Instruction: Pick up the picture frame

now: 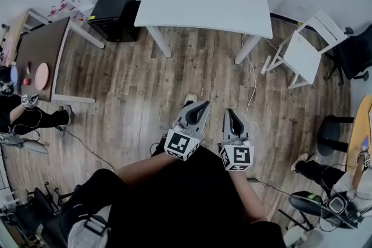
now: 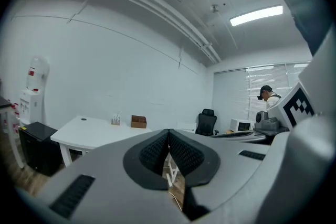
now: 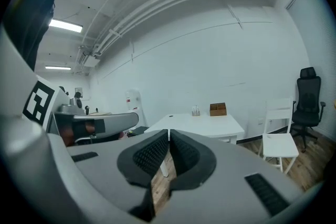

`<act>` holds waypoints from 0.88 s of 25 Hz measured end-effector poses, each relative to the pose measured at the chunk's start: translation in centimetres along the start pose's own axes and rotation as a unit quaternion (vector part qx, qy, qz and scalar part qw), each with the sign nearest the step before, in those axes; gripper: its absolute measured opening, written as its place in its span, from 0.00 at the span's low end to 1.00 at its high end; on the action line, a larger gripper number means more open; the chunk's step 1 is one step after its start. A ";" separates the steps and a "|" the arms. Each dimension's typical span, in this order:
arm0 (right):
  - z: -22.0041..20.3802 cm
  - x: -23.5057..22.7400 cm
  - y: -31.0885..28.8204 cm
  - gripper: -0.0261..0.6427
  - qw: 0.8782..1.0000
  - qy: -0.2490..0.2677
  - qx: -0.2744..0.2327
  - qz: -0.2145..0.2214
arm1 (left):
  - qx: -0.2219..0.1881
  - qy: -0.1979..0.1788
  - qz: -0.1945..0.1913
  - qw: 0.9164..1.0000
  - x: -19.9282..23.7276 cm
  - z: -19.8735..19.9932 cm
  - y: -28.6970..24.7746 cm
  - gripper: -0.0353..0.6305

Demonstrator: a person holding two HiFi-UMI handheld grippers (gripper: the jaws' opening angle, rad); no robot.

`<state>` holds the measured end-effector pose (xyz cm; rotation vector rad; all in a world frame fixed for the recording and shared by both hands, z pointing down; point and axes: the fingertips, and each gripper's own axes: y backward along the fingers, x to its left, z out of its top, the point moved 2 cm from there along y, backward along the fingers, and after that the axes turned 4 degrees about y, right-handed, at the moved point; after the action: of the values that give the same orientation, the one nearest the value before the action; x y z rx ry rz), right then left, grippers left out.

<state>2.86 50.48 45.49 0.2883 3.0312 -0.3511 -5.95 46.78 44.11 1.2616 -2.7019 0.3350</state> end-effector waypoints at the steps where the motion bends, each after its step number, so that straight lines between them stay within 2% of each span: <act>1: 0.2 0.0 -1.8 0.09 1.000 0.003 0.001 0.004 | 0.002 0.002 0.001 1.000 1.4 0.2 -0.8 0.08; 9: 3.4 0.4 -15.4 0.09 0.999 0.020 0.031 0.025 | 0.013 0.042 -0.004 0.999 12.8 3.2 -7.7 0.07; 13: 5.8 -0.9 -21.3 0.09 0.999 0.016 0.030 0.021 | 0.009 0.040 -0.005 0.999 16.8 5.3 -10.7 0.07; 19: 8.3 -0.8 -28.3 0.09 0.999 0.027 0.027 0.033 | -0.002 0.052 0.028 0.998 24.2 7.6 -13.6 0.07; 22: 8.5 -0.8 -31.0 0.09 0.999 0.013 0.022 0.025 | -0.005 0.047 0.036 0.998 27.1 8.6 -14.3 0.07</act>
<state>-1.90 18.73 44.08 0.3736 3.0378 -0.4125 -12.49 15.63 43.76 1.1184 -2.6707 0.3778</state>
